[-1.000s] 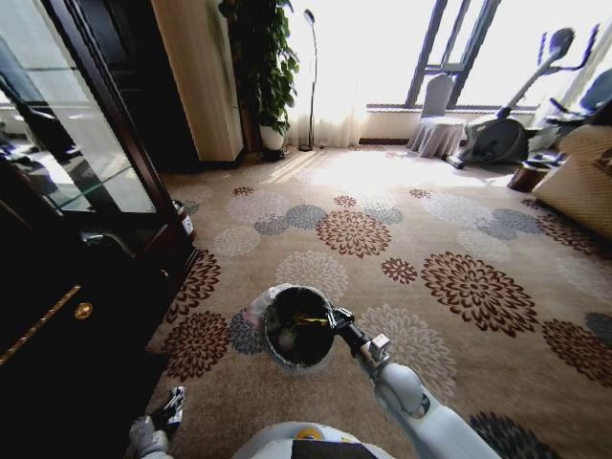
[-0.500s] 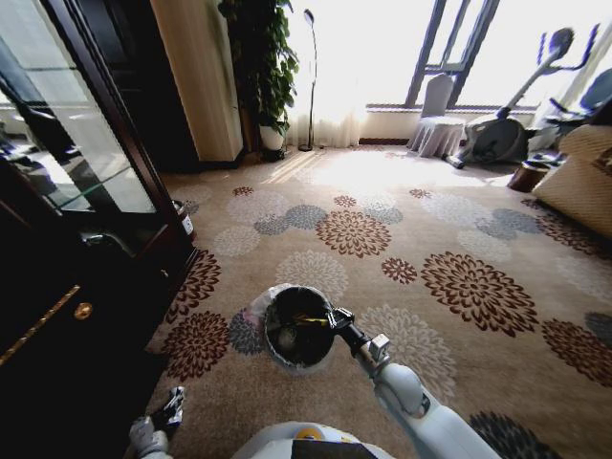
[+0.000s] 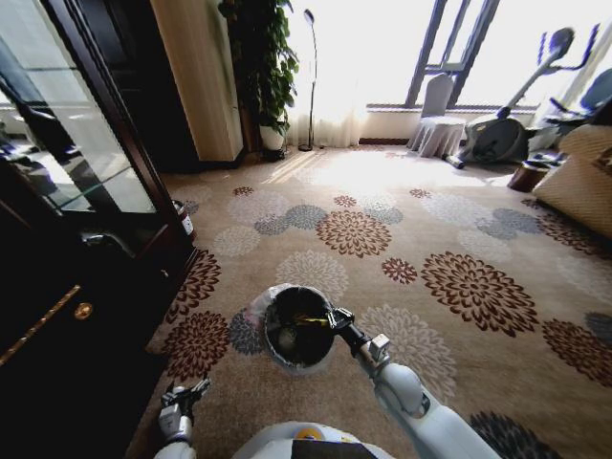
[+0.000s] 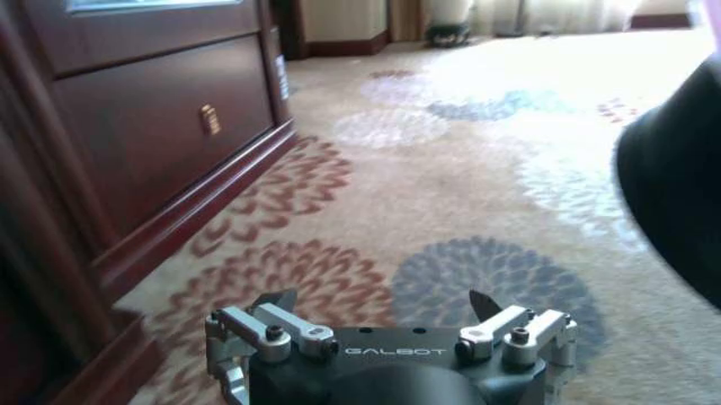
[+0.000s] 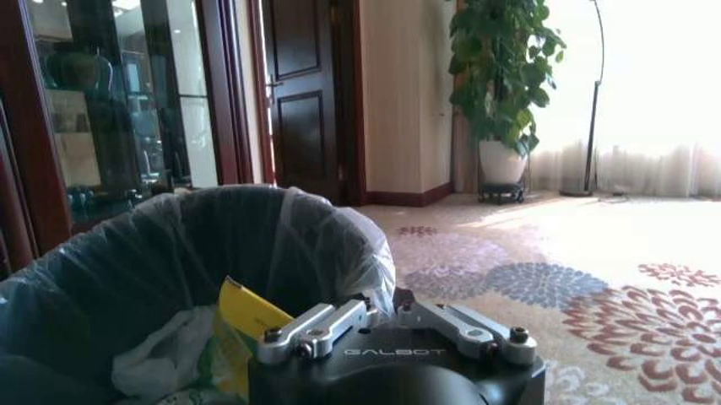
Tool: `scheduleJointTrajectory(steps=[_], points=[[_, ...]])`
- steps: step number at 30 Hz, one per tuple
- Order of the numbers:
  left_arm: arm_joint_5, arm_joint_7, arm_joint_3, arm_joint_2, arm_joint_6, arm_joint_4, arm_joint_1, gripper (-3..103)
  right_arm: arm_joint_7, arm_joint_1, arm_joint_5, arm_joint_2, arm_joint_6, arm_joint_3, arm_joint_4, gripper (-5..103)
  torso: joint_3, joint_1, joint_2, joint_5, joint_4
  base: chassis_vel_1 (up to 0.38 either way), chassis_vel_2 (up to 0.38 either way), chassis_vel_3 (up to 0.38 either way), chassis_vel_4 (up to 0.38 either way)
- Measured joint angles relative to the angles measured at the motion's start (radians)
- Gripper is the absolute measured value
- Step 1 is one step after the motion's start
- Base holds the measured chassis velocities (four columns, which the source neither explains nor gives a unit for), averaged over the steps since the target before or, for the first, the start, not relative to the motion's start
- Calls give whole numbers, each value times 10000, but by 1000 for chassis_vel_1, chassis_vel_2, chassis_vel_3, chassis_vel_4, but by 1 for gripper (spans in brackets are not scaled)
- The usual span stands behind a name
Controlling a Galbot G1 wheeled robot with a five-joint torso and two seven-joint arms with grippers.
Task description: Pick up the trash from the ground and place it into the trash bin.
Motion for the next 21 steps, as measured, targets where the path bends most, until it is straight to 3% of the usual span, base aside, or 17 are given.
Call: scheduleJointTrajectory(steps=[2, 3, 4, 6, 7, 9, 14, 16, 19, 21], points=[[810, 474, 431, -151, -390, -315, -43, 100, 0, 0, 0, 0, 0, 0, 0, 4, 0, 0, 0, 0, 0, 0, 0, 0, 0], [810, 474, 431, -151, -390, -315, -43, 100, 0, 0, 0, 0, 0, 0, 0, 4, 0, 0, 0, 0, 0, 0, 0, 0, 0], [1072, 843, 413, -120, -603, -580, -6, 100, -2, 0, 0, -2, 0, 0, 0, 4, 1, 0, 0, -11, 1, 0, 0, 0, 0], [1049, 1397, -17, 147, -1121, -802, 21, 98, 2, 0, -1, -1, 0, 3, 0, 4, 0, 0, 1, 11, -3, 0, 0, 0, 0], [1049, 1397, -17, 147, -1121, -802, 21, 98, 2, 0, -1, -1, 0, 3, 0, 4, 0, 0, 1, 11, -3, 0, 0, 0, 0], [578, 2021, -536, 456, -1511, -890, 28, 90, -2, 0, 0, -1, 0, 1, 0, 4, 0, 0, 1, -5, 3, 0, 0, 0, 0], [289, 2338, -873, 878, -1395, -1103, 58, 69, 0, 0, 0, 0, 0, 2, 0, 4, 0, 0, 1, -2, 0, 0, 0, 0, 0], [287, 2399, -873, 916, -1289, -1148, 111, 69, 0, 0, 0, 0, 0, 3, 0, 4, 0, 0, 1, -1, -1, 0, 0, 0, 0], [368, 2429, -732, 894, -1198, -1017, 220, 53, 0, 0, 0, 0, 0, 2, 0, 4, 0, 0, 1, -2, 0, 0, 0, 0, 0], [372, 2421, -658, 874, -1201, -955, 271, 47, 0, 0, 0, 0, 0, 2, 0, 4, 0, 0, 1, -3, 1, 0, 0, 0, 0]])
